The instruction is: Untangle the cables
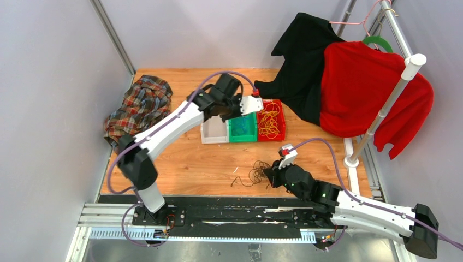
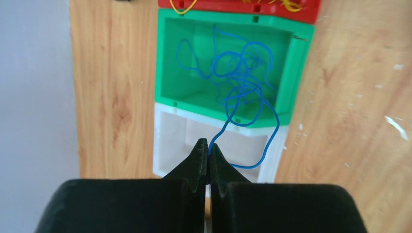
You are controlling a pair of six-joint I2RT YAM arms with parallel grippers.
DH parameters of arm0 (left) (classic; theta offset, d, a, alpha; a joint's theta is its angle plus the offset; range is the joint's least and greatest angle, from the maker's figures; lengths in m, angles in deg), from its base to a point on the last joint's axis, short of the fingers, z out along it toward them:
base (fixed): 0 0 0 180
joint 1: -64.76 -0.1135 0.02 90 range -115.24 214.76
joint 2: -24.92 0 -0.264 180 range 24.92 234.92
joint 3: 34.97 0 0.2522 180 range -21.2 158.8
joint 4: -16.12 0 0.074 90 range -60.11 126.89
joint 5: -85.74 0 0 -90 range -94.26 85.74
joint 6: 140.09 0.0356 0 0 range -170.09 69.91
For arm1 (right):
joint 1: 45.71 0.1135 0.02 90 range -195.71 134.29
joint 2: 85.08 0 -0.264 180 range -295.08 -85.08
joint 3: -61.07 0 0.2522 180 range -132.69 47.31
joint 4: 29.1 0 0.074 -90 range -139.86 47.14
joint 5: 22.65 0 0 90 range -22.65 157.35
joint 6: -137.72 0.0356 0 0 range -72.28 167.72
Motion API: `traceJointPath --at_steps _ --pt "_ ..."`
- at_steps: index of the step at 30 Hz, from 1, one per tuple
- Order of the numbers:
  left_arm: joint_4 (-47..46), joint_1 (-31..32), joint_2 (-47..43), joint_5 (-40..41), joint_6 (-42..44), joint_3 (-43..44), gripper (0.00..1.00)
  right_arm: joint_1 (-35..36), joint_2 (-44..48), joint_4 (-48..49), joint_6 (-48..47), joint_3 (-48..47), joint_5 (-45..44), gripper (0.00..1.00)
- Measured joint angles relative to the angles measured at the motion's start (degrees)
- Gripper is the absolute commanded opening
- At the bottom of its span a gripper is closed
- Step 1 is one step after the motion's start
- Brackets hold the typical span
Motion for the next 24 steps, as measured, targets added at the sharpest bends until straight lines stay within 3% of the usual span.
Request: traceJointPath --at_steps 7,11,14,17,18,24 --pt "-4.9 -0.3 17.3 7.1 0.0 4.2 0.0 0.0 2.4 -1.8 0.0 0.0 -1.4 0.01" --pt "-6.6 -0.4 22.8 9.6 0.3 7.3 0.0 0.0 2.4 -2.1 0.0 0.0 -1.6 0.01" --pt "-8.4 -0.4 24.6 10.0 -0.1 8.4 0.22 0.0 2.4 -2.1 0.0 0.0 -1.7 0.01" --pt "-9.6 -0.4 25.0 8.8 -1.6 8.8 0.59 0.0 2.4 -2.1 0.0 0.0 -1.7 0.01" --pt "-9.6 -0.4 25.0 8.0 -2.4 9.0 0.66 0.0 2.4 -2.1 0.1 0.0 -1.7 0.0" --pt "-7.6 -0.9 23.3 1.0 -4.7 10.2 0.91 0.0 4.2 -2.1 0.7 0.1 -2.7 0.01"
